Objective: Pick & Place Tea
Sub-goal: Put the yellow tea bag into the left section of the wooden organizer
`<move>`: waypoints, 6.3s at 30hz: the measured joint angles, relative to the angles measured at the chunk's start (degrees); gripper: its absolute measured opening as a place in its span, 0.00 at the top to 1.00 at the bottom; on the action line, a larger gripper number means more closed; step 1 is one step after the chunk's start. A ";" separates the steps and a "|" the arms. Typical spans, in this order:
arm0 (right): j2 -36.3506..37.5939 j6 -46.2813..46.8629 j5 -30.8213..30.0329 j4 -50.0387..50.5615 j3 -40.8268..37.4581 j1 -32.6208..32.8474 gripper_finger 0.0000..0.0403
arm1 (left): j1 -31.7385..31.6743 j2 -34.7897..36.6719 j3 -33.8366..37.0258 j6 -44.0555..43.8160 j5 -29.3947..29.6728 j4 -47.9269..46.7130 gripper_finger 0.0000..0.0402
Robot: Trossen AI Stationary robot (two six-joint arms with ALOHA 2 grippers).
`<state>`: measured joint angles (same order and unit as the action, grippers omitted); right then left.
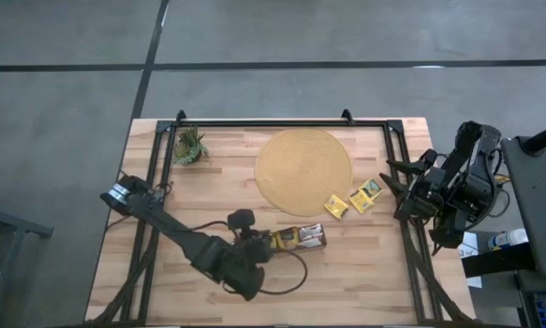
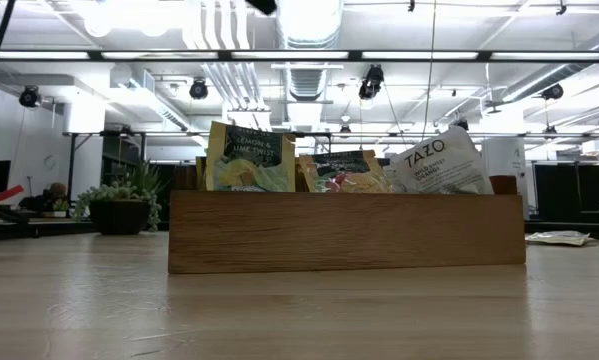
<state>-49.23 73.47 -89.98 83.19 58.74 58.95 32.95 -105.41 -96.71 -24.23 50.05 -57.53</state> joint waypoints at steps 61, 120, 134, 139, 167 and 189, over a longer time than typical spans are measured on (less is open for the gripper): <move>0.11 -14.48 2.56 -0.36 -2.85 -0.02 0.52 | -25.64 51.15 72.30 19.86 -60.55 84.80 1.00; -6.47 -30.09 -0.01 -14.32 -0.92 -6.44 0.52 | -29.77 57.05 73.44 20.47 -61.02 81.48 1.00; -10.57 -7.05 0.01 -1.59 -1.14 -2.51 0.52 | -29.49 56.81 73.49 18.53 -63.98 81.00 1.00; -15.47 -0.75 0.10 1.56 0.67 -7.69 0.52 | -29.46 56.59 73.51 18.63 -64.09 81.00 1.00; -22.28 9.29 0.02 4.41 3.49 -18.05 0.52 | -29.42 56.59 73.55 18.82 -63.96 80.97 1.00; -35.23 10.12 0.01 -0.68 10.73 -30.14 0.52 | -29.46 56.59 73.60 18.60 -64.14 79.84 1.00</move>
<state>-84.46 83.59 -89.97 82.50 69.47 28.81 3.49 -48.82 -23.11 -5.63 -14.09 22.31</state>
